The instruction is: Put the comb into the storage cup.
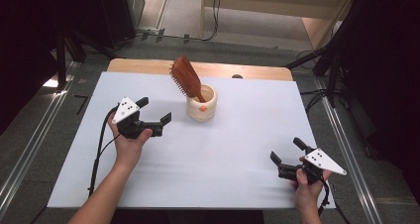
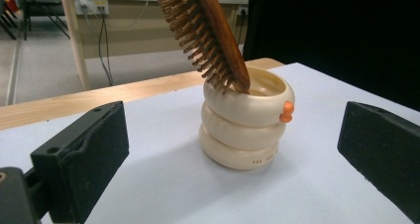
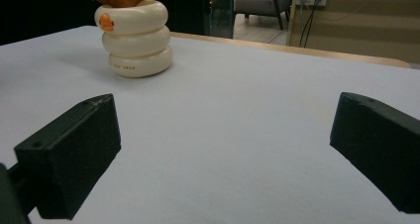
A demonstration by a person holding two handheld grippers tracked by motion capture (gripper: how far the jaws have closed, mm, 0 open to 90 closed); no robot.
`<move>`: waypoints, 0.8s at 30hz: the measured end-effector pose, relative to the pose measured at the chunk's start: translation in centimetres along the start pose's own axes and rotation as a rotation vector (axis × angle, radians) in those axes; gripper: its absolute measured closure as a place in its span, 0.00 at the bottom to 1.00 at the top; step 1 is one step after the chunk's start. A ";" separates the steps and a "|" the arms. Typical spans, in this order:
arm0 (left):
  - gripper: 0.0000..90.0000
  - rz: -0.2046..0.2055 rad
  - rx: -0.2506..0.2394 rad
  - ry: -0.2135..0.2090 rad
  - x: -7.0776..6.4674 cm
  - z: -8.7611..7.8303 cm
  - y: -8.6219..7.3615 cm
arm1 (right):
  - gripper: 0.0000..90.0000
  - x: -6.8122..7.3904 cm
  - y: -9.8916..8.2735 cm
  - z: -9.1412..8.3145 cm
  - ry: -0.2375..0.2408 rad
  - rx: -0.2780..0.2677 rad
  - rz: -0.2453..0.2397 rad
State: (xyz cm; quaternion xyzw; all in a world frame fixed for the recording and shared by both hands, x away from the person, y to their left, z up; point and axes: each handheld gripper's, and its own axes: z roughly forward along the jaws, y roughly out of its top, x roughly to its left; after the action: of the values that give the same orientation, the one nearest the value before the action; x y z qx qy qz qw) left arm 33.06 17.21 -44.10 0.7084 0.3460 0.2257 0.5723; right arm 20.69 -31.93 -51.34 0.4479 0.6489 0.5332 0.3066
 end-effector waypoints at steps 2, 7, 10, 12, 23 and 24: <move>0.00 0.004 -0.001 -0.001 -0.1 -0.4 -0.3 | 0.00 0.0 0.0 0.0 -0.001 0.000 0.001; 0.00 0.015 -0.001 0.009 -0.4 -1.5 -1.0 | 0.00 0.0 0.0 0.0 -0.003 0.000 0.001; 0.00 0.022 -0.007 0.015 -0.6 -2.3 -1.4 | 0.00 0.0 0.0 0.0 -0.002 -0.001 0.000; 0.00 0.028 -0.005 0.017 -0.8 -2.7 -1.7 | 0.00 0.0 0.0 0.0 -0.003 0.000 -0.001; 0.00 0.031 0.005 0.035 -0.4 -4.6 -2.7 | 0.00 0.1 0.0 0.1 -0.005 0.002 -0.007; 0.00 0.024 0.004 0.037 -0.4 -4.8 -2.8 | 0.00 0.1 0.0 0.1 -0.008 0.001 -0.007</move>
State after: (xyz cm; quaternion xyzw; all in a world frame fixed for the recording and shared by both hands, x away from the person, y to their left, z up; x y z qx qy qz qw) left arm 28.75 20.39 -45.59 0.7092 0.3486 0.2451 0.5617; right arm 20.70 -31.82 -51.38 0.4480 0.6494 0.5302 0.3106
